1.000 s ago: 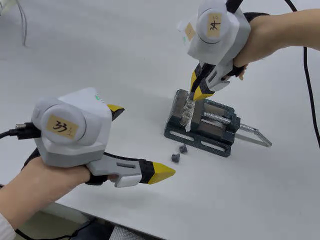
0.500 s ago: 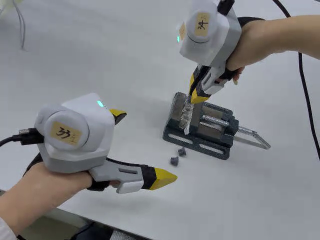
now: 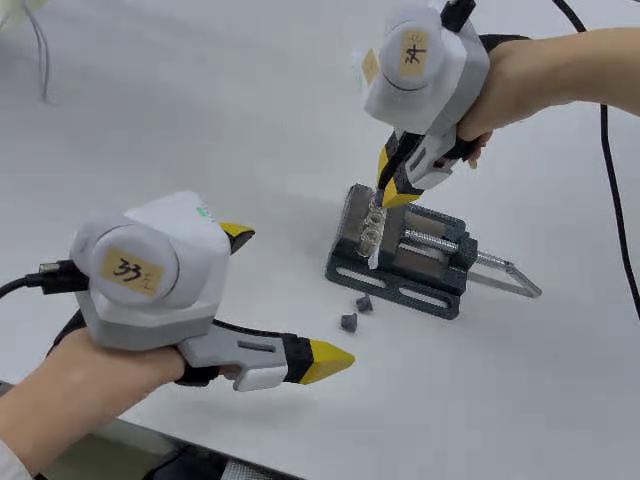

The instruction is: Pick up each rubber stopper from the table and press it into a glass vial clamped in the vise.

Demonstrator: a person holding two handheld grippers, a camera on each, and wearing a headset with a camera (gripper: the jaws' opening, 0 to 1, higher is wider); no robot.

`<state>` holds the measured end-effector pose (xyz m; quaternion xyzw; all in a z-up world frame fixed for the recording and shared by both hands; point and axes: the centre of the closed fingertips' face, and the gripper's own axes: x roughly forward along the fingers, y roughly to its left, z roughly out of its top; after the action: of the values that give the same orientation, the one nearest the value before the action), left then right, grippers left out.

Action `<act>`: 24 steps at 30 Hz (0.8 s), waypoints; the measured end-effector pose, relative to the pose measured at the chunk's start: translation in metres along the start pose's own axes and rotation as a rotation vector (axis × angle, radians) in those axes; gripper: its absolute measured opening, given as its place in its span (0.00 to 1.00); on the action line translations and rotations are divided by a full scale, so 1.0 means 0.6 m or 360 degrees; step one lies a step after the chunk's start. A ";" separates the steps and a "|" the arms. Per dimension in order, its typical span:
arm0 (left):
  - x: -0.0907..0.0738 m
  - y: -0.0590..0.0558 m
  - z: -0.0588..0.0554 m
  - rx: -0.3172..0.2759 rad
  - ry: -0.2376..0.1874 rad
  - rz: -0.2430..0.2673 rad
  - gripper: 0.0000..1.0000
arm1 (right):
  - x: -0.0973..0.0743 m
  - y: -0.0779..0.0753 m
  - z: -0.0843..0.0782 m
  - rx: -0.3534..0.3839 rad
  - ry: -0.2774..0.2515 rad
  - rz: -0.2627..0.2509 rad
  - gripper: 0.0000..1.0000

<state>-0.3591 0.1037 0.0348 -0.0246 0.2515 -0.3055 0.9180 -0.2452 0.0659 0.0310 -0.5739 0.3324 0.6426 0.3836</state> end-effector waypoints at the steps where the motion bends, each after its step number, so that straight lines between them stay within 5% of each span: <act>1: 0.000 0.001 0.001 0.0002 -0.0002 0.0004 0.99 | 0.001 -0.002 0.000 -0.0007 -0.0003 -0.0004 0.11; 8: -0.004 0.010 0.002 -0.0003 -0.0009 0.0018 0.99 | -0.017 -0.008 0.007 -0.0004 -0.0092 -0.0021 0.11; 24: 0.002 0.012 -0.006 -0.0021 0.0000 0.0008 0.98 | -0.015 -0.008 0.000 0.0051 -0.0110 -0.0006 0.00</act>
<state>-0.3562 0.1093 0.0297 -0.0300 0.2537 -0.3015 0.9186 -0.2408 0.0674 0.0399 -0.5457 0.3281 0.6560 0.4052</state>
